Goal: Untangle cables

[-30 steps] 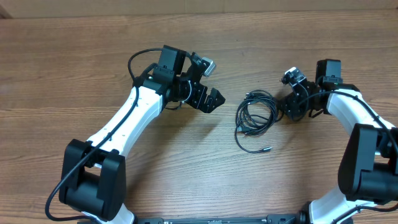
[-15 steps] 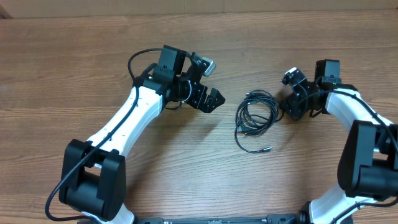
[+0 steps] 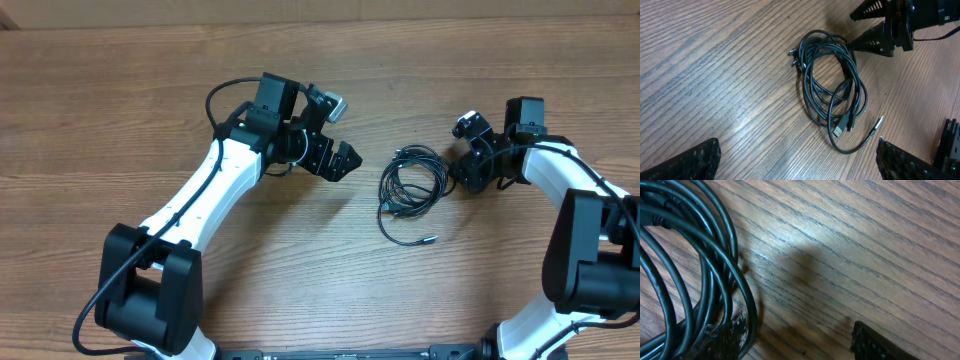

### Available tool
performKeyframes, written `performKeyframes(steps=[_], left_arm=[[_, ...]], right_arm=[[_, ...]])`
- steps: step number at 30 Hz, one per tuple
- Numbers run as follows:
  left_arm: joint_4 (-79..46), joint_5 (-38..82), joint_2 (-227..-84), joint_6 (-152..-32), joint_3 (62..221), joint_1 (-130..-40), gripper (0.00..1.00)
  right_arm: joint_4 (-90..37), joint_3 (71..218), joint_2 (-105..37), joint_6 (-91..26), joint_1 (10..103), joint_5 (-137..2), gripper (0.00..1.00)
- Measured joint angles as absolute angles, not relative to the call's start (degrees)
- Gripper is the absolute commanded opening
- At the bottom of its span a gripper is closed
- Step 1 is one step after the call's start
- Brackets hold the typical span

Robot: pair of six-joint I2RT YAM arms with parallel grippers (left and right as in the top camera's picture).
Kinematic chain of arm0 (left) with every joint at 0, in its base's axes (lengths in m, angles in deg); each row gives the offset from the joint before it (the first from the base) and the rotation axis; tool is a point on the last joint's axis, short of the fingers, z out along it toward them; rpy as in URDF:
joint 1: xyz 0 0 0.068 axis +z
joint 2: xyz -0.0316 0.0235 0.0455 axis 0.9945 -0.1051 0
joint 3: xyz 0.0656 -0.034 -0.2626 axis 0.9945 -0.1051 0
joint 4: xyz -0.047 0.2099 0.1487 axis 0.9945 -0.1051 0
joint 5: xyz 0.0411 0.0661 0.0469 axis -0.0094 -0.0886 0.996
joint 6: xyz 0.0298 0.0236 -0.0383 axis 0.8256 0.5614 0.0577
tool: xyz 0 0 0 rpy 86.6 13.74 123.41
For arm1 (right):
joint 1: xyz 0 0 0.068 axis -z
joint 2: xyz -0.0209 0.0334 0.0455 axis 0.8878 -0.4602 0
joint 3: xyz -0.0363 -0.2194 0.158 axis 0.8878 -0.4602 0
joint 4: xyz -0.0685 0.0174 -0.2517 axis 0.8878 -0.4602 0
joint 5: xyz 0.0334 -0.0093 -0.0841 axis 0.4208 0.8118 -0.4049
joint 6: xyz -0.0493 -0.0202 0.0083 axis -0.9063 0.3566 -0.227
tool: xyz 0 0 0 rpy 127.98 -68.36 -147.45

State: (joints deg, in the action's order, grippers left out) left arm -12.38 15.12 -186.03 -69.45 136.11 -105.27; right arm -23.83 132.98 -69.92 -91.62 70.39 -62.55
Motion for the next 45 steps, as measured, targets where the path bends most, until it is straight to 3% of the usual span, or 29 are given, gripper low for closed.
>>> performKeyframes(steps=[5, 10, 12, 14, 28, 31, 35, 36, 45], left_arm=[[-12.38, 15.10, -186.03, -69.45, 136.11, -105.27, 1.00], [-12.38, 15.10, -186.03, -69.45, 136.11, -105.27, 1.00], [-12.38, 15.12, -186.03, -69.45, 136.11, -105.27, 1.00], [-12.38, 15.10, -186.03, -69.45, 136.11, -105.27, 1.00], [-12.38, 15.10, -186.03, -69.45, 136.11, -105.27, 1.00], [-12.38, 15.10, -186.03, -69.45, 136.11, -105.27, 1.00], [-12.38, 15.10, -186.03, -69.45, 136.11, -105.27, 0.99], [-12.38, 15.12, -186.03, -69.45, 136.11, -105.27, 1.00], [-12.38, 15.10, -186.03, -69.45, 136.11, -105.27, 0.99]], right_arm=[[-23.50, 132.98, -70.11, -91.60, 70.39, -62.55, 0.71], [-23.48, 132.98, -70.64, -91.79, 70.39, -61.52, 0.79], [-23.83, 132.98, -70.66, -91.75, 70.39, -60.38, 0.86], [-24.81, 133.00, -70.66, -91.82, 70.44, -58.35, 1.00], [-27.72, 133.02, -70.68, -90.66, 70.44, -45.96, 1.00], [-27.63, 133.02, -70.66, -90.33, 70.44, -45.54, 0.89], [-27.50, 133.02, -70.66, -90.44, 70.44, -45.15, 0.51], [-27.55, 133.02, -70.66, -90.20, 70.44, -45.02, 0.47], [-28.07, 133.02, -70.66, -89.87, 70.44, -44.93, 0.46]])
